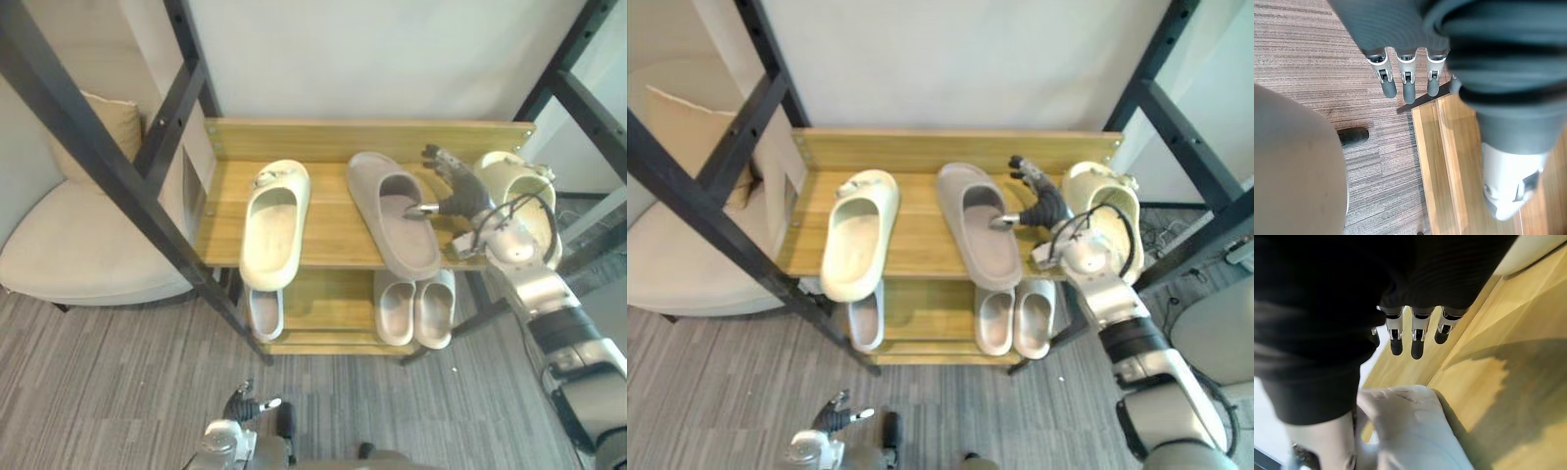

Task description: Organize the slippers on the shoe rack

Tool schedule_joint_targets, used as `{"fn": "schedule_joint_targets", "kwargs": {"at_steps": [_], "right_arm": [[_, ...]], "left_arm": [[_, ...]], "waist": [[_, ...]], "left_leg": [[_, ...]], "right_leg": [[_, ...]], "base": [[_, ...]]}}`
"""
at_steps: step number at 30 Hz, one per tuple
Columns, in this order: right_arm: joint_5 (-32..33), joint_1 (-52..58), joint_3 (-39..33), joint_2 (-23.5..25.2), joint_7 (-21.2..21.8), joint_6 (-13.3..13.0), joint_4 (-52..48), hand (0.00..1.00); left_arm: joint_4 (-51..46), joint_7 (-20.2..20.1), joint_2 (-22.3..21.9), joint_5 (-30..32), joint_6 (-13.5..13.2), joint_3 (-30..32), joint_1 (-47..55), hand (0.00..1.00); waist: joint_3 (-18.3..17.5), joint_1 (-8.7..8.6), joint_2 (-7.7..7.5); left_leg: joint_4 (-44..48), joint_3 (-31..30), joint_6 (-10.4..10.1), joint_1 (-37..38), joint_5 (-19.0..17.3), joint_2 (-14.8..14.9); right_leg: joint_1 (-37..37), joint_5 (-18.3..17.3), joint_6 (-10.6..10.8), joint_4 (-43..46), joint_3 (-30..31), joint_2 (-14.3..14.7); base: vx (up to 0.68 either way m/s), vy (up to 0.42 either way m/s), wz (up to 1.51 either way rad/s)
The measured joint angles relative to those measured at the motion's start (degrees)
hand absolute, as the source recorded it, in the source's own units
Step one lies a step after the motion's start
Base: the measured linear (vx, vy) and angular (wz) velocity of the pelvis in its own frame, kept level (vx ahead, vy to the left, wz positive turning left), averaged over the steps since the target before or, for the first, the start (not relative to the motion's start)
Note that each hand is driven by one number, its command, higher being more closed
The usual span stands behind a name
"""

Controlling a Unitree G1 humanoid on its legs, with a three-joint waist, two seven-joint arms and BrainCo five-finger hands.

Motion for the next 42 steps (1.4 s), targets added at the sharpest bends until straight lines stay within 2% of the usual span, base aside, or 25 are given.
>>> {"fn": "schedule_joint_targets", "kwargs": {"at_steps": [4, 5, 14, 26, 31, 37, 42], "right_arm": [[-0.1, -2.3, 2.4, 0.0, 0.1, 0.3, 3.1, 0.0], [-0.1, -3.1, 2.6, 0.0, 0.1, 0.3, 4.3, 1.0], [-0.1, -8.2, 4.5, 0.0, 0.1, 0.2, 8.3, 1.0], [0.0, -7.0, 3.7, 0.1, -0.1, 0.1, 6.8, 1.0], [0.0, -0.9, -0.3, 0.3, -0.2, 0.0, -2.0, 1.0], [0.0, 8.1, -9.7, 2.4, -1.6, -0.3, -15.3, 1.0], [1.4, 15.2, -15.8, 6.0, -2.3, -2.5, -27.9, 1.0]], "left_arm": [[-0.2, 0.0, 0.0, -0.7, 0.0, -0.1, 0.0, 0.0], [-0.5, 0.0, -0.1, -0.8, 0.0, -0.1, 0.0, 0.0], [-0.8, 0.0, -0.2, -0.8, 0.0, -0.1, -0.1, 0.0], [-0.9, 0.0, -0.1, -0.8, 0.0, 0.0, -0.1, 0.0], [-1.2, 0.0, -0.2, -0.8, 0.1, 0.3, -0.1, 0.0], [-1.1, 0.0, -0.1, -0.6, 0.4, 0.7, 0.2, 0.0], [-0.7, -0.1, -0.1, -0.6, 0.4, 0.7, 0.3, 0.0]], "waist": [[0.2, 0.3, 0.27], [0.4, 0.6, 0.43], [1.0, 0.84, 0.99], [1.1, 0.83, 0.82], [1.3, 0.81, 0.51], [1.3, -0.29, 0.51], [1.1, -1.03, 0.57]], "left_leg": [[0.0, -0.7, -0.2, -0.1, -0.2, 0.2], [0.0, -0.8, -0.3, -0.1, -0.2, 0.2], [0.0, -0.7, -0.5, -0.1, -0.1, 0.4], [0.0, -0.6, -0.5, -0.1, 0.6, 0.4], [0.0, -0.5, -0.7, 0.0, 0.8, 0.4], [0.3, 0.1, -0.6, 0.1, 1.1, 0.4], [0.3, 0.1, -0.6, 0.1, 1.7, 0.4]], "right_leg": [[0.0, 0.4, -0.4, 0.3, -0.1, 0.2], [0.0, 0.4, -0.4, 0.4, -0.1, 0.2], [0.2, 0.4, -0.4, -0.2, -0.1, 0.5], [0.5, -0.3, -0.3, -0.6, -0.3, 0.5], [0.6, -0.9, -0.3, -0.7, -0.2, 0.4], [0.4, -0.9, -0.3, -0.7, 0.2, 0.3], [0.5, -1.0, -0.1, -0.8, 0.2, 0.3]], "base": [[0.0, -0.008, 0.09], [0.0, -0.018, 0.04], [-0.01, -0.019, -0.01], [0.0, -0.011, 0.0], [0.0, 0.0, 0.0], [-0.03, -0.016, -0.06], [-0.05, -0.016, -0.01]]}}
